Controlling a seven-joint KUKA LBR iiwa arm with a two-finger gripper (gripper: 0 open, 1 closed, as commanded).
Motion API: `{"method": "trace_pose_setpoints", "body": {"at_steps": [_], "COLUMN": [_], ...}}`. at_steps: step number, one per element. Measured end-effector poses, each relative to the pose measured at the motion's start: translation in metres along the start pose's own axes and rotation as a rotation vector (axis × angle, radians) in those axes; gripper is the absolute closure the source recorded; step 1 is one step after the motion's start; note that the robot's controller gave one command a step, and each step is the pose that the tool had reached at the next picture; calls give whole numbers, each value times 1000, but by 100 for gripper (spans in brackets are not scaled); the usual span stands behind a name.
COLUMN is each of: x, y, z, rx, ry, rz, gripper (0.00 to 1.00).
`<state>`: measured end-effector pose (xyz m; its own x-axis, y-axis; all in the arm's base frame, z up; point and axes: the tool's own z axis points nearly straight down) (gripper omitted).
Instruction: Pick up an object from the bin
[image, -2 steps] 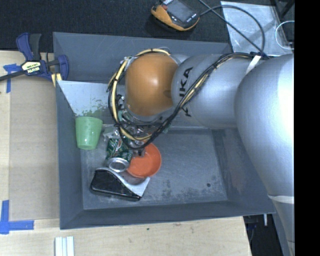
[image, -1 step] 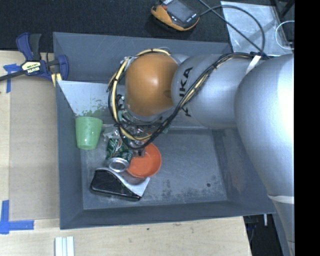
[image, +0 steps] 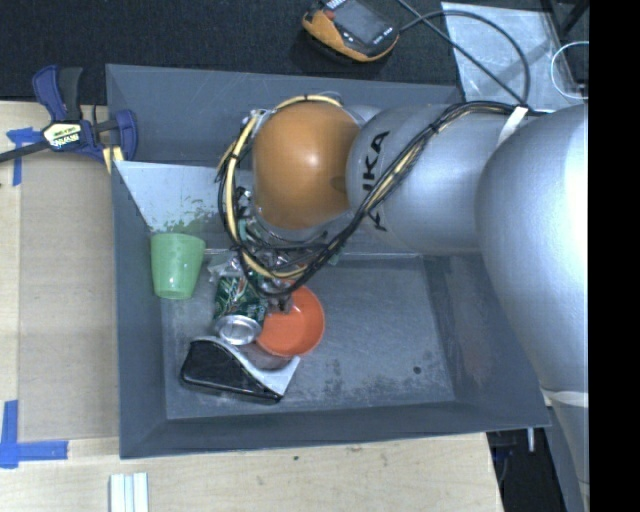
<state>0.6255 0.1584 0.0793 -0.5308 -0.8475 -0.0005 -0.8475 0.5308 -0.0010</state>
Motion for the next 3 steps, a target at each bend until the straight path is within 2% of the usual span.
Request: {"method": "trace_pose_setpoints", "body": {"at_steps": [1, 3], "x": [1, -2], "y": [1, -2], "z": [-22, -58], "rx": [-4, 6], "ry": [4, -5], "rz": [1, 2], "gripper": [100, 100]}}
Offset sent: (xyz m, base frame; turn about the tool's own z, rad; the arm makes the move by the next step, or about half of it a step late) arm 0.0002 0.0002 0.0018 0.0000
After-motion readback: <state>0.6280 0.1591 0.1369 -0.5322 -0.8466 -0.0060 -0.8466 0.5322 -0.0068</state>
